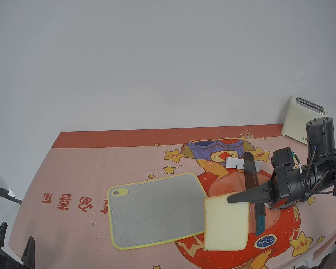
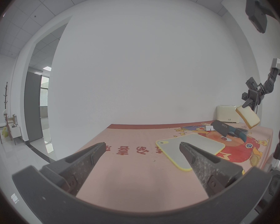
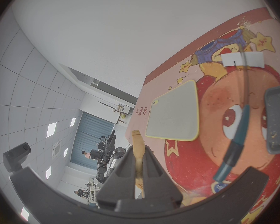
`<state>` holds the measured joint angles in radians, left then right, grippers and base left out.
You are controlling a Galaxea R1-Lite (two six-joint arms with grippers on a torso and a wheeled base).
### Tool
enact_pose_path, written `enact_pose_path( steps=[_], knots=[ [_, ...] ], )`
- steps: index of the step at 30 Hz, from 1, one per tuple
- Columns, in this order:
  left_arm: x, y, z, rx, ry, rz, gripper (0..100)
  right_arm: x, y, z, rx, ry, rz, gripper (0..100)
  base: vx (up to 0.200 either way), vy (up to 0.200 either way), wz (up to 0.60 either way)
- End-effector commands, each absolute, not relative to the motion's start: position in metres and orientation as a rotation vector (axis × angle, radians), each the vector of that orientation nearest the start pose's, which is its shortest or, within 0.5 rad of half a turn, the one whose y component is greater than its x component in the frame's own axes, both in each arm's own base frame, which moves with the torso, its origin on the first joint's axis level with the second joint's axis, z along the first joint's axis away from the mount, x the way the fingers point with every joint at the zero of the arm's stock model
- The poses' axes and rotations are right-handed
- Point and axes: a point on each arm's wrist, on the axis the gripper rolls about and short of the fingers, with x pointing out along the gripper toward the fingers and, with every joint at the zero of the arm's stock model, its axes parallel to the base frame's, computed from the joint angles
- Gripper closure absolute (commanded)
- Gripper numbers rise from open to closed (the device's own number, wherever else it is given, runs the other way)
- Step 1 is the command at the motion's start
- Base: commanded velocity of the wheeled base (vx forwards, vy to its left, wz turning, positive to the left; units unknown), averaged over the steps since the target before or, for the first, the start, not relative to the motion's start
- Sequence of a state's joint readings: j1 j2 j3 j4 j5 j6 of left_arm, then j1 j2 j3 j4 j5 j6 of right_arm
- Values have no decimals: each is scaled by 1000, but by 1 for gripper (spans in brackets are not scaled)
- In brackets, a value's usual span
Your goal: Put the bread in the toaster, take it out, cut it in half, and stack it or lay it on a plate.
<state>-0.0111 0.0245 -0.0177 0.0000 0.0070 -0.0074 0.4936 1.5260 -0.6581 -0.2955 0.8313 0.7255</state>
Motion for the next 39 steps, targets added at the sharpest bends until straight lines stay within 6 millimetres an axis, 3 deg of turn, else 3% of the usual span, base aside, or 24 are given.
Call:
enact_pose_path(
  steps=[1, 15, 24, 29, 39],
  knots=[
    [-21, 0, 76, -7, 26, -3, 0, 203, 128, 160, 701, 1065, 1005, 100, 0, 0, 0],
    [-21, 0, 76, -6, 26, -3, 0, 206, 137, 151, 703, 1114, 996, 100, 0, 0, 0],
    [-21, 0, 76, -7, 26, -3, 0, 212, 161, 135, 745, 1155, 932, 100, 0, 0, 0],
    [-21, 0, 76, -6, 26, -3, 0, 216, 188, 108, 837, 1075, 877, 100, 0, 0, 0],
    [-21, 0, 76, -6, 26, -3, 0, 228, 210, 68, 945, 846, 831, 100, 0, 0, 0]
  ],
)
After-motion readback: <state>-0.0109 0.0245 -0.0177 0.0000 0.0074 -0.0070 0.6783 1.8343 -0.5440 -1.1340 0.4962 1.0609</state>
